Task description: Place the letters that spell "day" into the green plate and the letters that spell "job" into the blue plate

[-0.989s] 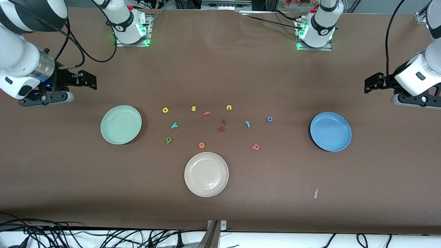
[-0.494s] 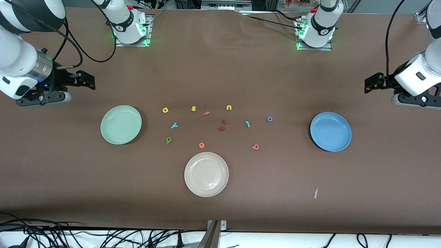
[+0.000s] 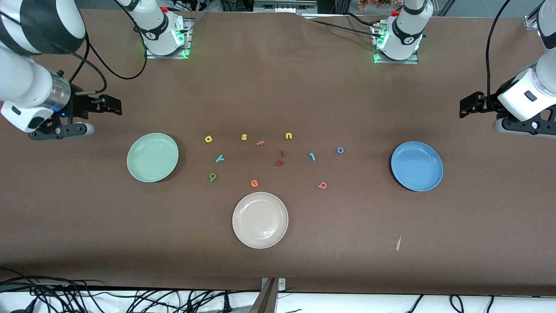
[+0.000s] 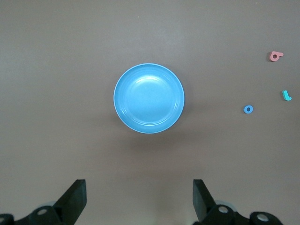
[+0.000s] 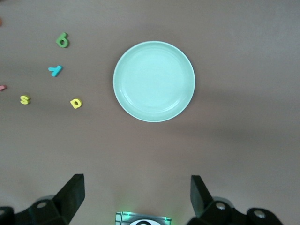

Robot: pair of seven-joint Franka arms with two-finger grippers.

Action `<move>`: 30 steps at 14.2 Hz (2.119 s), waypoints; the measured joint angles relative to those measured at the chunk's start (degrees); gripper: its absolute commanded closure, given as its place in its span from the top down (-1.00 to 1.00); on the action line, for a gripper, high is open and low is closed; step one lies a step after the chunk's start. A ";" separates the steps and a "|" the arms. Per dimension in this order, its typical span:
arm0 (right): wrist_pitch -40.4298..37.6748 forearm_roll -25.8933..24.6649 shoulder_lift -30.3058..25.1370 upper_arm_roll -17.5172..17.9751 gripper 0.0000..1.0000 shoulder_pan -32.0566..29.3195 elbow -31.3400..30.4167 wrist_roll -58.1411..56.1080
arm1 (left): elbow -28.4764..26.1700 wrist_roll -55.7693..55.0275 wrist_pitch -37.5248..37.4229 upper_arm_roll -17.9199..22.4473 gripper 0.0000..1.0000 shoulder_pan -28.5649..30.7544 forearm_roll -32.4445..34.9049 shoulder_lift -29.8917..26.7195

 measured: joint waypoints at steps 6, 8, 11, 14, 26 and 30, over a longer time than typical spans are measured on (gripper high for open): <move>-2.18 0.02 0.69 -0.10 1.00 0.08 -1.38 4.86 | 0.00 -0.12 0.04 0.00 1.00 0.00 0.00 0.00; -2.19 0.00 0.60 -0.19 1.00 0.04 -1.59 5.27 | 0.00 -0.12 0.05 0.00 1.00 0.00 0.00 0.00; -1.70 -0.02 0.57 -0.59 1.00 0.01 -1.59 5.58 | 0.00 -0.12 0.05 0.00 1.00 0.00 0.00 0.00; 0.00 -0.02 0.59 -1.00 1.00 0.06 -1.80 9.93 | 0.00 -0.14 0.07 0.00 1.00 0.00 0.00 0.00; 32.21 -0.38 10.12 -0.27 0.98 13.50 -17.18 56.82 | -0.22 -1.30 1.31 -0.77 1.00 -0.62 -0.49 1.49; 40.02 -0.38 17.57 -0.27 0.47 17.02 -15.68 70.13 | -1.70 -10.71 8.07 -6.90 1.00 -1.80 -2.26 7.88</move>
